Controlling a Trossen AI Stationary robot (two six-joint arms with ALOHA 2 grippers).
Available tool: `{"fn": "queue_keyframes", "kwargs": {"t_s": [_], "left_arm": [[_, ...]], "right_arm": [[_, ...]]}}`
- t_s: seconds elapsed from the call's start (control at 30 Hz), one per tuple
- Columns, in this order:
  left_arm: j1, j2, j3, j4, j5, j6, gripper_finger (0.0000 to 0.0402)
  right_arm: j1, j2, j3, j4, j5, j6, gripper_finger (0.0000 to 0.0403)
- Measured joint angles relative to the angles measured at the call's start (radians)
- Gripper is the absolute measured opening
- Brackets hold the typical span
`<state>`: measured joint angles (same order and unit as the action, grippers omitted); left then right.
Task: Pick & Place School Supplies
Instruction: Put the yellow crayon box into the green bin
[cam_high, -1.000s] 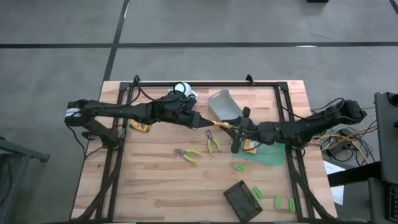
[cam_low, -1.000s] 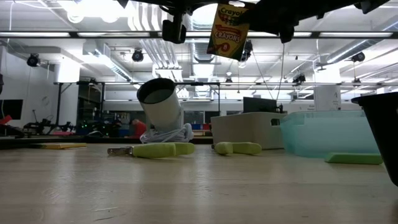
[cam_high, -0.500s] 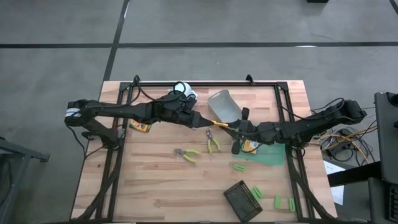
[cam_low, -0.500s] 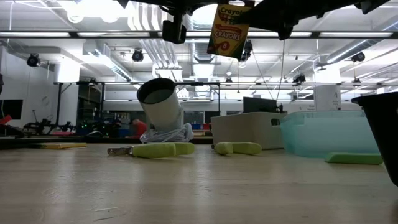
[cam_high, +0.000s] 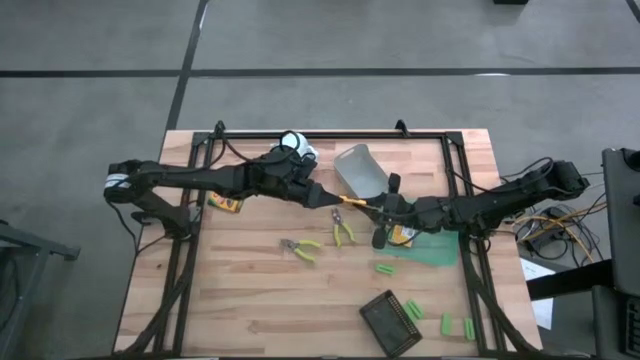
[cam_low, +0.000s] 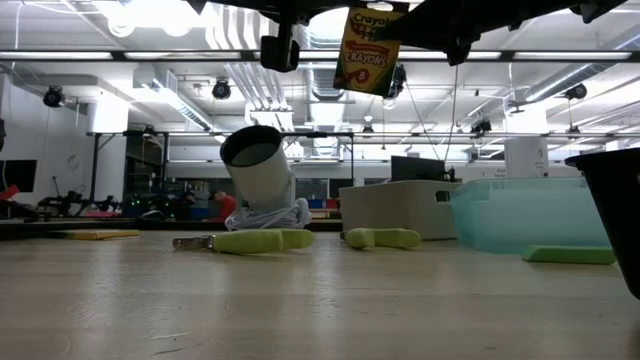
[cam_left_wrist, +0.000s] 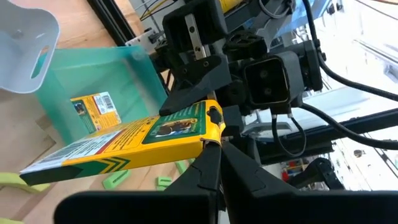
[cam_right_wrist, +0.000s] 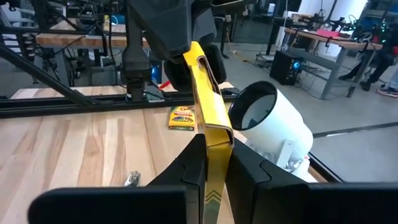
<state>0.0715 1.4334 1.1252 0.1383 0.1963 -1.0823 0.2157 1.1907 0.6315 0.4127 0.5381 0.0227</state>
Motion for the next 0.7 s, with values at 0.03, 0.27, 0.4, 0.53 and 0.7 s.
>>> {"fn": "queue_keyframes", "kwargs": {"t_s": [0.03, 0.27, 0.4, 0.53, 0.7], "left_arm": [[0.0, 0.0, 0.0, 0.0, 0.0, 0.0, 0.0013], [-0.001, 0.0, 0.0, -0.01, 0.002, 0.001, 0.0063], [-0.001, 0.0, 0.0, -0.009, 0.0, -0.001, 0.0092], [-0.001, 0.0, 0.0, -0.007, -0.001, -0.001, 0.0115], [-0.001, 0.0, 0.0, -0.006, -0.001, 0.0, 0.0141]], "right_arm": [[0.0, 0.0, 0.0, 0.0, 0.0, 0.0, 0.0033], [-0.001, -0.001, 0.0, 0.005, 0.008, -0.003, 0.0033], [-0.001, -0.001, 0.0, 0.005, 0.008, -0.004, 0.0033], [-0.001, -0.001, 0.0, 0.004, 0.007, -0.007, 0.0033], [0.0, -0.001, 0.0, 0.003, 0.007, -0.008, 0.0033]]}}
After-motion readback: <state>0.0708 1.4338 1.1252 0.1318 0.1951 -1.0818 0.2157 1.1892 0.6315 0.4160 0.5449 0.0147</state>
